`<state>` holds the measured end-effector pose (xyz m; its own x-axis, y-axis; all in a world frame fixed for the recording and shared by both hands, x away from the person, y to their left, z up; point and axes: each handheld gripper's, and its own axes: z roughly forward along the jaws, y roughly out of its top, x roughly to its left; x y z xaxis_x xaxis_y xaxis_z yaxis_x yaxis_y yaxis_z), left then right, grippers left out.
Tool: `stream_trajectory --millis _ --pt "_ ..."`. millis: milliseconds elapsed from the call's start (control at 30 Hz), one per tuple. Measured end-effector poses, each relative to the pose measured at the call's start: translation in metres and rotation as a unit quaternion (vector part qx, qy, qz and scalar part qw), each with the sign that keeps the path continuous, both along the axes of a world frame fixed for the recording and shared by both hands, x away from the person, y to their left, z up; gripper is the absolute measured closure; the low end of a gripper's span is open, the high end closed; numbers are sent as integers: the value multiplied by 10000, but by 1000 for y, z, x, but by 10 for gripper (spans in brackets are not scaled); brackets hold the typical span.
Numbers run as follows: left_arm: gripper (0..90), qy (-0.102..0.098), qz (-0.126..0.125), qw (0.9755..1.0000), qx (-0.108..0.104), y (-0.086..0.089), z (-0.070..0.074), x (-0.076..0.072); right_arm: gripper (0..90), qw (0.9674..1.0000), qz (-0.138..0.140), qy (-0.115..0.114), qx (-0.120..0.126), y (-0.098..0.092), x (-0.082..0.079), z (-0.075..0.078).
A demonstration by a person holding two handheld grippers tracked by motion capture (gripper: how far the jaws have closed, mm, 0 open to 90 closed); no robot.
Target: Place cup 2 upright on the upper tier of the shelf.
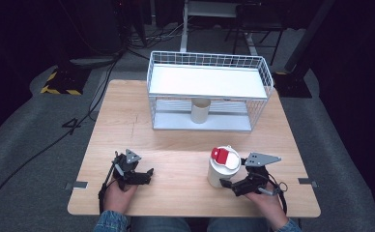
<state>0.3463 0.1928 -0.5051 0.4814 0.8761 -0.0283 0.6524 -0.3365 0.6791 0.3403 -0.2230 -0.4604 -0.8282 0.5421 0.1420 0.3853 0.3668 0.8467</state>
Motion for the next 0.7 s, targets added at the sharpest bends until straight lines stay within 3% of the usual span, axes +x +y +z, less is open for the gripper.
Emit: stream_trajectory --millis 233,433,500,700 --pt "81 -2 3 10000 -1 0 0 0 0 9997 -70 -235 8 15 3 -8" --pt "81 -1 -2 10000 -3 0 0 0 0 9988 -177 -422 165 20 2 -13" --pt "81 -1 -1 10000 0 0 0 0 1 9989 -219 -406 130 23 2 -15" --pt "81 -4 -1 10000 -3 0 0 0 74 9983 -247 -497 169 23 1 -17"
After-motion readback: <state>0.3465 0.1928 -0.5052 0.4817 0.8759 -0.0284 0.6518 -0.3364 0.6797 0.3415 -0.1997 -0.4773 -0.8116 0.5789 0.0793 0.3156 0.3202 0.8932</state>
